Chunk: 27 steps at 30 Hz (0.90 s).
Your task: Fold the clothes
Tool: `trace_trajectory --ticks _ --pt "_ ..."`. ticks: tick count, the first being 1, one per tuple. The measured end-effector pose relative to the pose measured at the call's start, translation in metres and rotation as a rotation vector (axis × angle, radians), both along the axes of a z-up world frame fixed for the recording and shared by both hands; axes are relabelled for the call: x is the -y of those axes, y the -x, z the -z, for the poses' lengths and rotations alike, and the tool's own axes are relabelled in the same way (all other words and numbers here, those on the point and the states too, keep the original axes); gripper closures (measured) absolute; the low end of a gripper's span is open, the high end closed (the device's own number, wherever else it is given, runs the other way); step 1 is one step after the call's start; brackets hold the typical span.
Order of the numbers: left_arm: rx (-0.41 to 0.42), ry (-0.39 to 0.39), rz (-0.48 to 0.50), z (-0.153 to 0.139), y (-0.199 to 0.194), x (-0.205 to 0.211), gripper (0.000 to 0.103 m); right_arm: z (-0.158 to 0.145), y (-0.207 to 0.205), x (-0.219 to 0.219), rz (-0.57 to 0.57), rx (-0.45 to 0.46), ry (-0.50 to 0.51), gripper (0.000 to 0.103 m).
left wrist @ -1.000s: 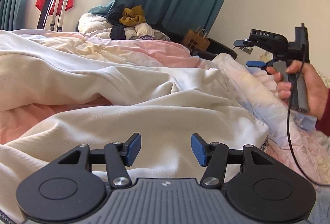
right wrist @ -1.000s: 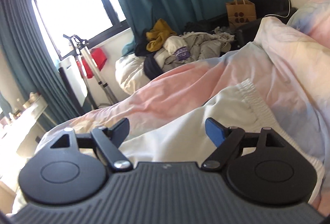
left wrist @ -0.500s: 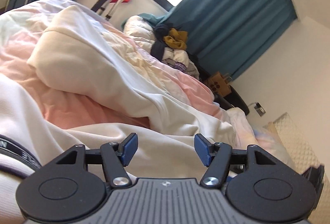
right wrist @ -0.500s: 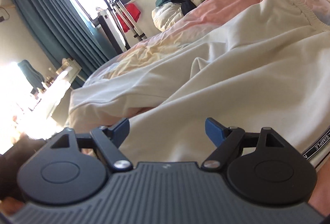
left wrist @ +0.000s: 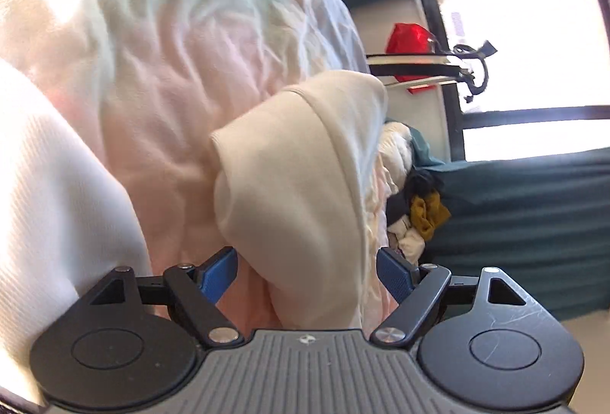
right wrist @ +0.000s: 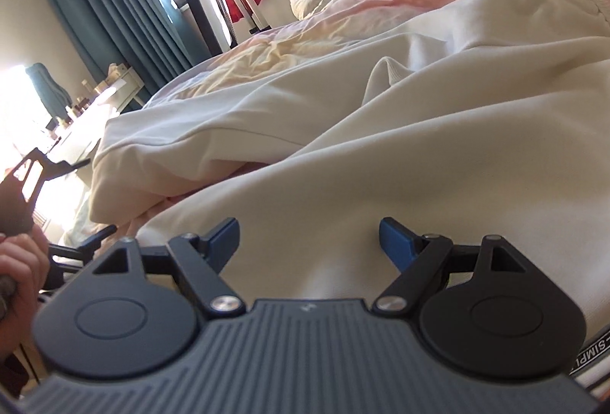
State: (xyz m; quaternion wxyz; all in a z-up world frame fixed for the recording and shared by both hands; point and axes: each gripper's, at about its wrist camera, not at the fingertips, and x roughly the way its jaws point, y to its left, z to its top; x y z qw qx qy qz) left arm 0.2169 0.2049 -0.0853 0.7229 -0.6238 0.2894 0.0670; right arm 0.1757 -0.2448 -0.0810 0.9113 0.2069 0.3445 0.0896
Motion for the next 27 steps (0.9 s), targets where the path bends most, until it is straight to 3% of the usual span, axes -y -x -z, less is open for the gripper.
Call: trace_trajectory --ticks 2,4,6,7,9,12,16,19,24,27 --pt "-0.064 0.02 -0.062 0.012 -0.009 -0.01 0.023 0.003 -0.004 0.001 0.003 -0.003 -0.01 0.021" --pt "-0.06 -0.019 -0.092 0.009 -0.017 -0.015 0.025 0.005 -0.007 0.004 0.011 -0.001 -0.024 0.021" --pt "-0.051 -0.063 -0.12 0.005 -0.026 -0.019 0.036 0.006 -0.009 0.008 0.032 0.003 -0.036 0.021" --pt "-0.055 -0.124 -0.13 -0.003 -0.031 -0.019 0.04 0.007 -0.01 0.011 0.043 0.003 -0.043 0.021" --pt "-0.042 -0.259 -0.128 -0.024 -0.041 -0.012 0.07 0.01 -0.012 0.016 0.062 -0.006 -0.067 0.021" --pt "0.023 -0.467 -0.082 -0.065 -0.059 0.01 0.082 0.009 -0.012 0.021 0.088 -0.01 -0.084 0.021" --pt "0.217 -0.809 0.095 -0.127 -0.085 0.084 0.085 0.005 -0.008 0.027 0.144 -0.001 -0.062 0.021" --pt "0.351 -0.998 0.269 -0.149 -0.106 0.158 0.085 0.003 -0.006 0.035 0.193 0.003 -0.054 0.021" --pt "0.443 -1.119 0.576 -0.125 -0.107 0.284 0.085 0.0 -0.001 0.05 0.294 0.017 -0.03 0.021" --pt "0.443 -1.105 0.708 -0.09 -0.107 0.325 0.085 0.0 0.0 0.063 0.352 0.019 -0.036 0.021"
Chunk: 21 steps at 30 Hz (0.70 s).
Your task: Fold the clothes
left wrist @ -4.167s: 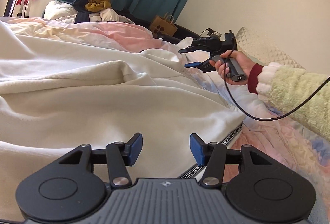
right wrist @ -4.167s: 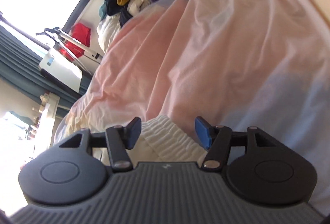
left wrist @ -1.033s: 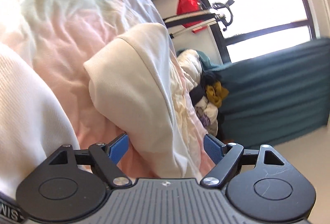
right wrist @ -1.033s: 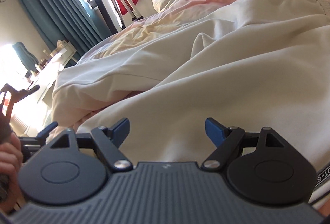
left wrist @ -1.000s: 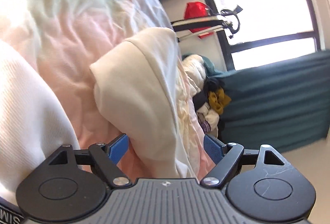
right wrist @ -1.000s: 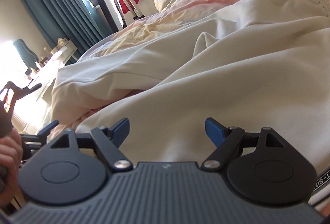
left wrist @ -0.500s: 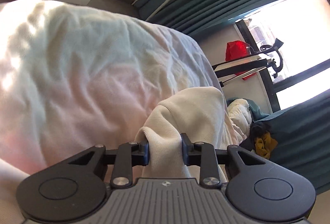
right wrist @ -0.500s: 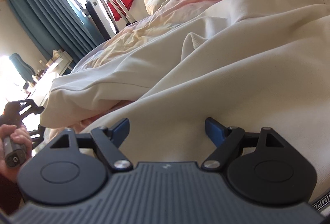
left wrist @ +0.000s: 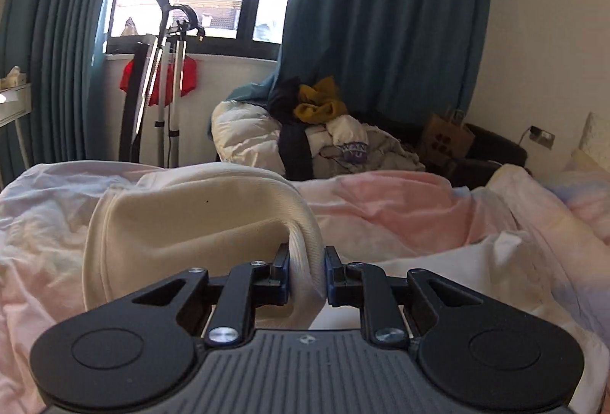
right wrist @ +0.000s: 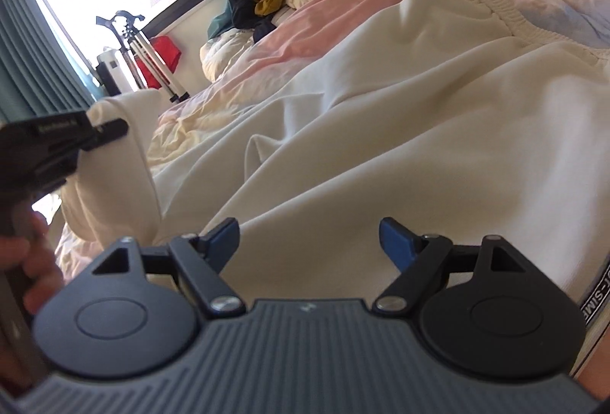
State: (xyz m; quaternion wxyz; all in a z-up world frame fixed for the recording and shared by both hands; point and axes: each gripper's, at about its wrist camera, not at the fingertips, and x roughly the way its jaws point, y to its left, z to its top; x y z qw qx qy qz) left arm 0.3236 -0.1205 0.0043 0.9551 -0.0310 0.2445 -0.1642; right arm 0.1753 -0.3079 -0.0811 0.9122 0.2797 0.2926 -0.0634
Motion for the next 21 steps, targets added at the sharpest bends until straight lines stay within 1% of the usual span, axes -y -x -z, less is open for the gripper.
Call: trace_trajectory --ticks 1,3,4,5,6,8,9,10,11,12,13,14,15,17,18,19,21 --pt "-0.026 0.005 0.039 0.014 0.0 0.01 0.085 0.002 0.0 0.005 0.019 -0.004 -0.009 0.021" --pt "-0.06 0.017 0.069 0.034 -0.001 0.022 0.083 0.006 0.0 0.015 0.057 -0.014 -0.026 0.021" --pt "-0.067 0.025 0.079 0.04 -0.001 0.019 0.081 0.009 -0.002 0.019 0.072 -0.027 -0.042 0.021" --pt "-0.073 0.034 0.088 0.045 -0.001 0.016 0.075 0.012 -0.002 0.022 0.078 -0.034 -0.059 0.021" --pt "-0.079 0.043 0.098 0.051 0.0 0.012 0.066 0.014 -0.002 0.025 0.085 -0.041 -0.075 0.021" --pt "-0.09 0.06 0.117 0.062 0.0 0.004 0.058 0.015 -0.003 0.024 0.085 -0.044 -0.075 0.021" --pt "-0.087 0.069 0.126 0.063 -0.002 -0.004 0.055 0.015 -0.004 0.023 0.082 -0.045 -0.068 0.021" --pt "-0.087 0.097 0.126 0.062 0.002 -0.013 0.052 0.015 -0.005 0.022 0.077 -0.046 -0.063 0.02" --pt "-0.087 0.128 0.125 0.06 0.007 -0.023 0.046 0.014 -0.004 0.021 0.075 -0.046 -0.066 0.02" --pt "-0.086 0.175 0.12 0.056 0.018 -0.038 0.038 0.014 -0.003 0.02 0.072 -0.046 -0.069 0.02" --pt "-0.081 0.214 0.105 0.051 0.026 -0.049 0.035 0.014 -0.003 0.019 0.069 -0.046 -0.073 0.02" --pt "-0.075 0.252 0.088 0.047 0.034 -0.06 0.028 0.014 -0.003 0.018 0.065 -0.048 -0.075 0.02" --pt "-0.074 0.295 0.049 0.039 0.041 -0.076 0.023 0.014 -0.003 0.017 0.059 -0.049 -0.074 0.02" --pt "-0.106 0.359 -0.024 0.036 0.038 -0.099 0.023 0.013 -0.003 0.013 0.041 -0.051 -0.068 0.02" --pt "-0.136 0.398 -0.066 0.036 0.032 -0.112 0.023 0.013 -0.004 0.013 0.039 -0.052 -0.066 0.02" --pt "-0.168 0.442 -0.115 0.038 0.024 -0.125 0.023 0.012 -0.004 0.012 0.036 -0.052 -0.065 0.02" --pt "-0.227 0.557 -0.189 0.048 0.006 -0.148 0.023 0.012 -0.004 0.011 0.031 -0.053 -0.062 0.02"
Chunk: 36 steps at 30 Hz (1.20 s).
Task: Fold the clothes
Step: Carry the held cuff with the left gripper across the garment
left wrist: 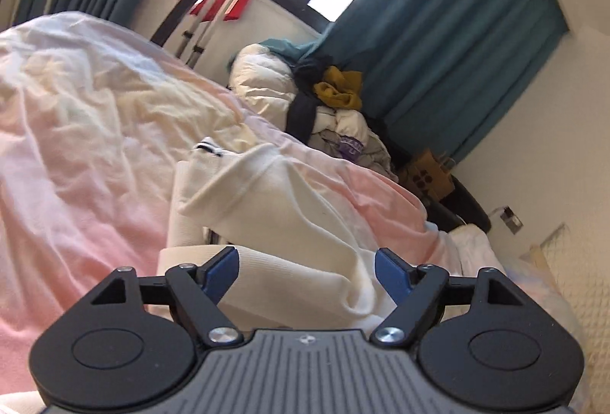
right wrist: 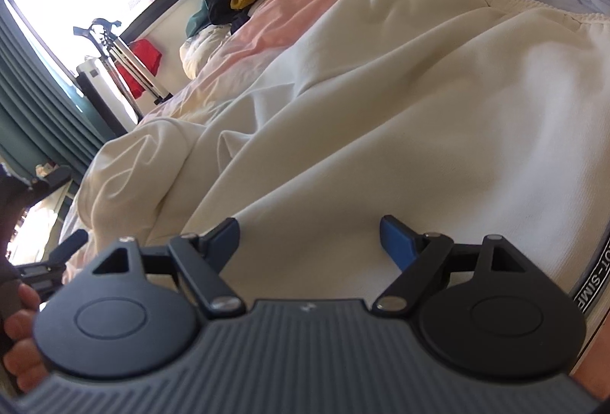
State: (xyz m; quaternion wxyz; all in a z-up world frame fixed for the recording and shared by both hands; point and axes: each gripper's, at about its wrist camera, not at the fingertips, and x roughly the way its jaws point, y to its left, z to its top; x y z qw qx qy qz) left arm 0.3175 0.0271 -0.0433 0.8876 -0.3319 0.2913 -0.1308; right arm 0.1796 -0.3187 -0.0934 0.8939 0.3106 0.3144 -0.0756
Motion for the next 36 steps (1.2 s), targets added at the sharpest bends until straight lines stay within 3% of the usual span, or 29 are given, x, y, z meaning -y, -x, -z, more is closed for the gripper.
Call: trace_trajectory --ticks 3,5,7,9,11,14,19,23,29,30,36 --pt "-0.082 0.149 -0.062 0.016 -0.027 -0.029 0.026 0.001 -0.001 -0.001 -0.002 0.0 0.001 0.02" --pt "-0.112 0.175 -0.072 0.022 -0.043 -0.034 0.032 0.004 -0.004 -0.002 -0.008 -0.003 0.019 0.02" --pt "-0.126 0.131 -0.108 0.022 -0.052 -0.032 0.049 0.006 -0.006 -0.003 -0.012 -0.002 0.024 0.019" --pt "-0.111 0.077 -0.112 0.014 -0.057 -0.032 0.084 0.009 -0.009 -0.002 -0.008 0.002 0.029 0.02" --pt "-0.082 0.058 -0.128 0.0 -0.056 -0.04 0.091 0.01 -0.011 -0.001 -0.004 -0.001 0.027 0.02" --pt "0.021 0.034 -0.147 -0.038 -0.042 -0.067 0.093 0.009 -0.009 -0.003 -0.007 0.003 0.045 0.021" --pt "0.168 0.005 -0.265 -0.098 -0.007 -0.136 0.095 0.006 -0.006 -0.005 -0.009 -0.003 0.057 0.021" --pt "0.22 -0.014 -0.377 -0.12 0.027 -0.2 0.095 0.005 -0.005 -0.007 -0.01 -0.015 0.065 0.021" --pt "0.097 -0.092 -0.532 -0.099 0.067 -0.279 0.096 0.004 -0.006 -0.011 -0.022 -0.028 0.088 0.021" --pt "0.046 -0.119 -0.55 -0.089 0.072 -0.291 0.096 0.004 -0.007 -0.012 -0.024 -0.03 0.091 0.021" --pt "-0.18 -0.085 -0.601 -0.028 0.091 -0.332 0.095 0.005 -0.008 -0.011 -0.03 -0.034 0.099 0.02"
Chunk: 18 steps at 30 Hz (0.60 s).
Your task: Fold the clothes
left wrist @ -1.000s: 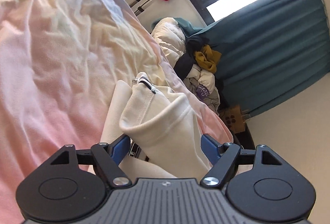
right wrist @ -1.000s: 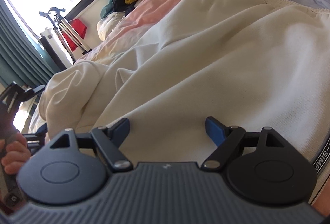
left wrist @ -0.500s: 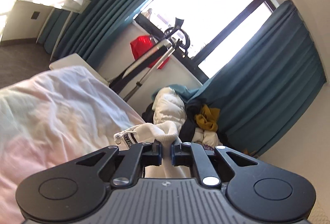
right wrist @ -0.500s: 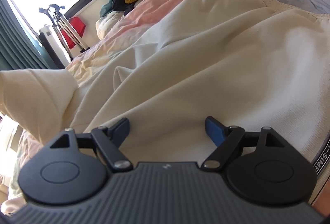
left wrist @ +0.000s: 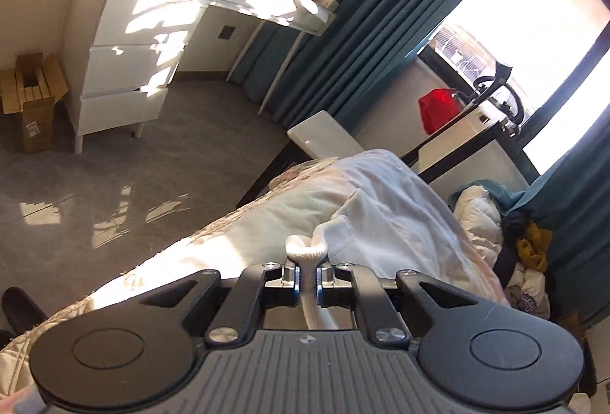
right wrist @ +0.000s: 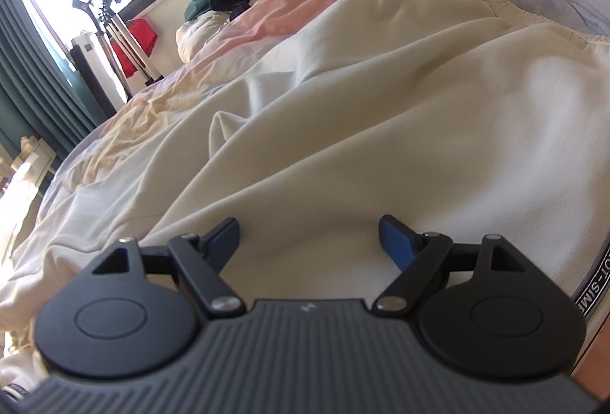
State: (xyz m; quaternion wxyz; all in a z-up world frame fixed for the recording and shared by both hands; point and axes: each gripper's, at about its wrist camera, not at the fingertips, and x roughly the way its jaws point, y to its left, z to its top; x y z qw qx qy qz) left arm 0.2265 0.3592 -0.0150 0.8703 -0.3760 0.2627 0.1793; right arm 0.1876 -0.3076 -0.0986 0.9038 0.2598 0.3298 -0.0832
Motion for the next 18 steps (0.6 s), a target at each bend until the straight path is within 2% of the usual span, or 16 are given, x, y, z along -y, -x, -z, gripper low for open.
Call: trace_trajectory --ticks 4,6,7,10,13,15,17,18 --pt "0.033 0.12 0.021 0.008 0.028 -0.006 0.089 -0.001 -0.001 -0.001 -0.007 -0.002 0.006 0.019" --pt "0.058 0.171 0.038 0.007 0.047 -0.006 0.071 -0.001 0.0 -0.001 -0.011 -0.003 0.005 0.02" --pt "0.071 0.188 0.057 0.003 0.058 -0.006 0.069 -0.001 0.0 -0.001 -0.014 -0.003 0.005 0.02" --pt "0.078 0.222 0.127 -0.012 0.098 -0.003 0.052 -0.004 0.003 -0.001 -0.02 -0.004 -0.006 0.021" --pt "0.021 0.26 0.143 -0.021 0.143 0.0 0.042 -0.008 0.008 0.0 -0.032 0.0 -0.025 0.021" --pt "-0.036 0.304 0.128 -0.023 0.174 0.003 0.031 -0.011 0.012 0.0 -0.04 0.001 -0.032 0.021" --pt "-0.117 0.367 0.086 -0.019 0.205 0.005 0.028 -0.014 0.016 0.0 -0.047 0.0 -0.043 0.021" --pt "-0.132 0.413 0.071 -0.017 0.219 0.006 0.028 -0.016 0.018 0.0 -0.051 -0.001 -0.048 0.021"
